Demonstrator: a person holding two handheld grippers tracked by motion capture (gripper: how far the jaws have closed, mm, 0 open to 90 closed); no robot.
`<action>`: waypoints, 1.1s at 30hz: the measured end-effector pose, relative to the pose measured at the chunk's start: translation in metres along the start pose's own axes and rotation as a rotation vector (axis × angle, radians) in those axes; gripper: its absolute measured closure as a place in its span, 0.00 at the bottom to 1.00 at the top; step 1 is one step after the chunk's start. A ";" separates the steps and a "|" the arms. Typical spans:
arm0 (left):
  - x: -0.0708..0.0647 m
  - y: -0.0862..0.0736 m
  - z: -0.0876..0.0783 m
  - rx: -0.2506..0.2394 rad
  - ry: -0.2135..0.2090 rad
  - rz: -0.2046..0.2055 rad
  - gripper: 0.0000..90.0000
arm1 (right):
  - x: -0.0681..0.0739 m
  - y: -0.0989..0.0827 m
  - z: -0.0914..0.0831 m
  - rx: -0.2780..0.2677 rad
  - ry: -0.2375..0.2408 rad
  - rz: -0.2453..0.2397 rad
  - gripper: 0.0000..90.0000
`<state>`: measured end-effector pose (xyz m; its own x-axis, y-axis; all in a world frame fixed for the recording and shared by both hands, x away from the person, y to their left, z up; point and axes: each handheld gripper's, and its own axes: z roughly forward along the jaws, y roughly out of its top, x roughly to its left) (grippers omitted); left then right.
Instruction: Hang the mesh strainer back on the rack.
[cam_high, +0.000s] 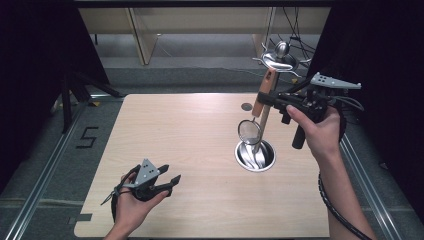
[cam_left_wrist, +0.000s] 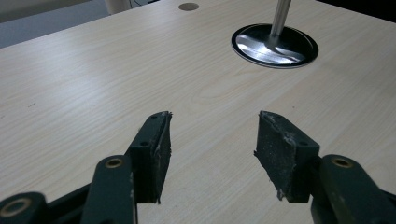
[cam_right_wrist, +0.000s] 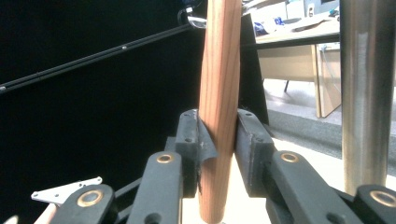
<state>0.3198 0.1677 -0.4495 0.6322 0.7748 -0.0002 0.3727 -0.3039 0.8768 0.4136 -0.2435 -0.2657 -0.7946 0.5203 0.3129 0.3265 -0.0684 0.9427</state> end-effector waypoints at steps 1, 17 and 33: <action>0.000 0.000 0.000 0.000 -0.003 0.003 0.49 | 0.001 0.000 -0.001 0.005 -0.003 0.014 0.82; 0.000 0.000 0.000 -0.002 0.002 -0.007 0.49 | -0.004 0.000 -0.003 -0.013 -0.009 0.004 0.81; 0.001 0.000 -0.002 -0.003 0.001 -0.016 0.49 | -0.005 -0.003 -0.004 -0.011 -0.040 -0.005 0.79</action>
<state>0.3190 0.1694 -0.4490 0.6254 0.7802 -0.0132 0.3807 -0.2903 0.8780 0.4150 -0.2491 -0.2699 -0.7748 0.5545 0.3038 0.3171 -0.0749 0.9454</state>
